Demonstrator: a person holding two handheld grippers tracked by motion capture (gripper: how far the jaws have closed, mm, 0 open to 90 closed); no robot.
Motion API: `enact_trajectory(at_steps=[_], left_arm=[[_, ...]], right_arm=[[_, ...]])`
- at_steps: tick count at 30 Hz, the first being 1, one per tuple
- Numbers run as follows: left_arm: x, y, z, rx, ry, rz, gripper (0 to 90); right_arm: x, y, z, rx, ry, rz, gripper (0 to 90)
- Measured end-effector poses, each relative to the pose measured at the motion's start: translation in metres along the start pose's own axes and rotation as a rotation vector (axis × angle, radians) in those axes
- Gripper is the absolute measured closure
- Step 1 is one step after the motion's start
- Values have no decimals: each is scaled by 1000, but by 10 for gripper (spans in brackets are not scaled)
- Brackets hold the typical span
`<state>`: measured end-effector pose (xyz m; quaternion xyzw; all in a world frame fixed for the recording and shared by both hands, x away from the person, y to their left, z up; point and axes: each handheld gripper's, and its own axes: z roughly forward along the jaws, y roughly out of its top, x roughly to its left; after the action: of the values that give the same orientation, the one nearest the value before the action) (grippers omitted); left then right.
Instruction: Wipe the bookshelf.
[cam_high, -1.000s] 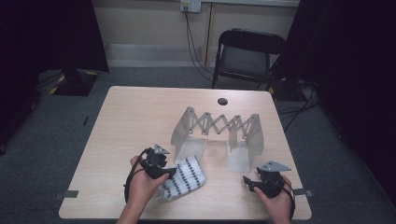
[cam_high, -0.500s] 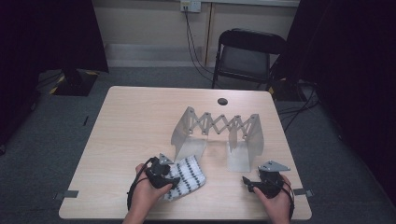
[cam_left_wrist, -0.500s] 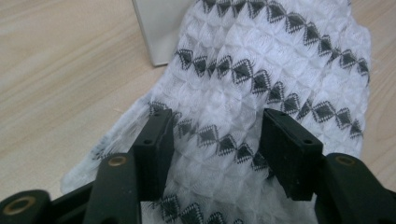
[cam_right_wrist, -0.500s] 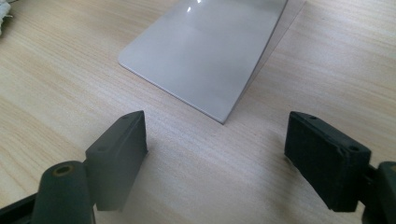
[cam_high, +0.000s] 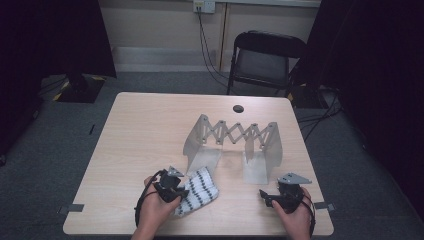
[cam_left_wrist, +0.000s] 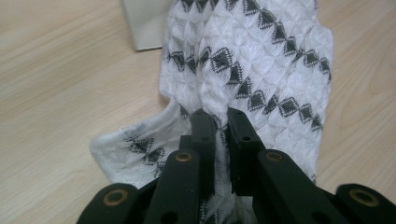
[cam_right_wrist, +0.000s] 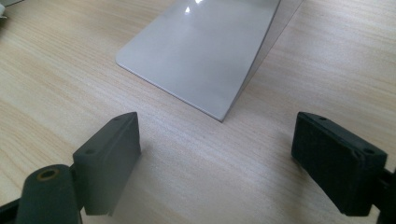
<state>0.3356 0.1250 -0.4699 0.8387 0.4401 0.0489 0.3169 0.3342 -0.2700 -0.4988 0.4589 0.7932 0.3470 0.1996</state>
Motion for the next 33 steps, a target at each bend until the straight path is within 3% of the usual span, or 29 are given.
enact_trajectory(at_steps=[3,4,7,14,17,20,23,25,28,33], left_arm=[[8,-2,-11,-28,9,-32,835],[16,-4,-20,-49,31,-58,835],[27,-7,-28,-68,56,-87,835],[63,-12,-47,-88,147,-181,836],[71,-12,-51,-90,166,-195,836],[81,-11,-56,-106,198,-236,836],[82,-12,-54,-89,212,-226,829],[80,-14,-52,-104,216,-225,806],[76,-18,-47,-99,181,-212,670],[72,-18,-44,-85,190,-193,579]], right_arm=[[0,0,0,0,-1,0,148],[0,0,0,-2,-1,0,148],[0,0,0,-1,-1,0,147],[0,0,0,0,-1,1,147],[0,0,0,-1,-2,1,147],[0,0,0,-1,-3,2,147],[0,0,0,-1,-4,3,147],[0,0,0,-1,-4,3,147],[0,1,1,-2,-5,4,147],[0,1,1,-1,-6,7,147]])
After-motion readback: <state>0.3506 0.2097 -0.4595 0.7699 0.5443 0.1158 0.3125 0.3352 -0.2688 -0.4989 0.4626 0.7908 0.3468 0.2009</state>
